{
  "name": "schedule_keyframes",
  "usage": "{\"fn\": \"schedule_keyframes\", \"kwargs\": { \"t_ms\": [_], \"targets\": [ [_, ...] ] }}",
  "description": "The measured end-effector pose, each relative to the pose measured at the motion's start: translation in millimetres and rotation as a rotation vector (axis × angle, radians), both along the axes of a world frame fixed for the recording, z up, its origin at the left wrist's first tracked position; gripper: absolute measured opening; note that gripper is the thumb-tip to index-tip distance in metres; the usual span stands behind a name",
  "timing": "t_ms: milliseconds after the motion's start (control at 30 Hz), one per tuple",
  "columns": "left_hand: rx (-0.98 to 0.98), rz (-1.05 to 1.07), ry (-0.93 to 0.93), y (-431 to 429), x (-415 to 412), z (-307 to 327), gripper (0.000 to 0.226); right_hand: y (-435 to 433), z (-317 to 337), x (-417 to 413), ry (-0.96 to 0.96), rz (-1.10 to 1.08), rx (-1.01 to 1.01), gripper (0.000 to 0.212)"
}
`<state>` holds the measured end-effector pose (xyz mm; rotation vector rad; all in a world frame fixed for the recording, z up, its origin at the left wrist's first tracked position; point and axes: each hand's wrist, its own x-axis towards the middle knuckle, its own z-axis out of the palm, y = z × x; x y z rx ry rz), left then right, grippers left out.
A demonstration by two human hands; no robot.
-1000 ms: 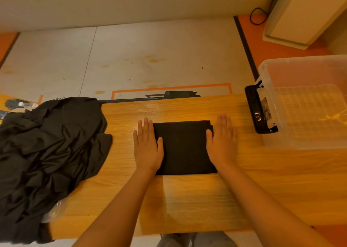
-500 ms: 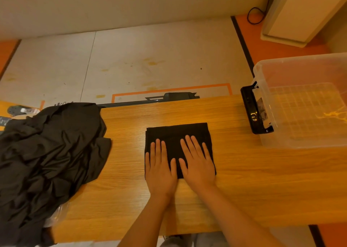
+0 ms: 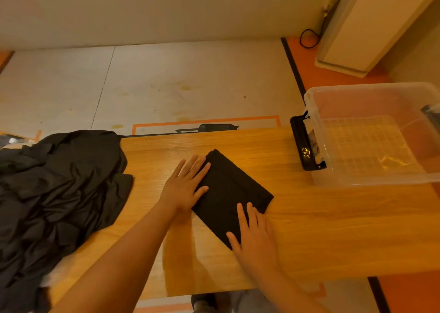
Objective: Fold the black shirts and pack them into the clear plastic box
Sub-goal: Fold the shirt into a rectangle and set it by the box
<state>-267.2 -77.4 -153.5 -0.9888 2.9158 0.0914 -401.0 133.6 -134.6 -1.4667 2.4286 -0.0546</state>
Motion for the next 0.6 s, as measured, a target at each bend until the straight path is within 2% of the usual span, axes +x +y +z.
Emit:
{"fn": "schedule_keyframes", "kwargs": {
  "t_ms": [100, 200, 233, 300, 367, 467, 600],
  "targets": [
    [-0.030, 0.035, 0.111, 1.2, -9.5, 18.4, 0.067, 18.0, 14.7, 13.3, 0.018, 0.019, -0.049, 0.075],
    [0.077, 0.115, 0.288, 63.2, -9.5, 28.6, 0.063, 18.5, 18.2, 14.1, 0.065, 0.102, -0.188, 0.050],
    [0.141, 0.127, 0.341, 89.5, -4.5, 27.2, 0.062, 16.2, 16.2, 10.4, 0.056, 0.146, -0.222, 0.048],
    [0.261, 0.125, 0.383, 137.0, 9.5, 18.3, 0.060, 12.1, 8.7, -1.1, 0.003, 0.257, -0.221, 0.058],
    [0.332, 0.080, 0.339, 168.7, 26.8, 4.9, 0.066, 13.3, 1.1, -16.1, -0.025, 0.373, -0.143, 0.067],
    [0.304, 0.000, 0.193, 186.0, 50.1, -5.9, 0.090, 29.4, -5.5, -30.7, -0.031, 0.487, -0.022, 0.084],
    [0.288, -0.053, 0.167, 189.2, 62.8, -7.0, 0.098, 54.5, -4.8, -26.5, -0.040, 0.481, 0.028, 0.106]
  ]
}}
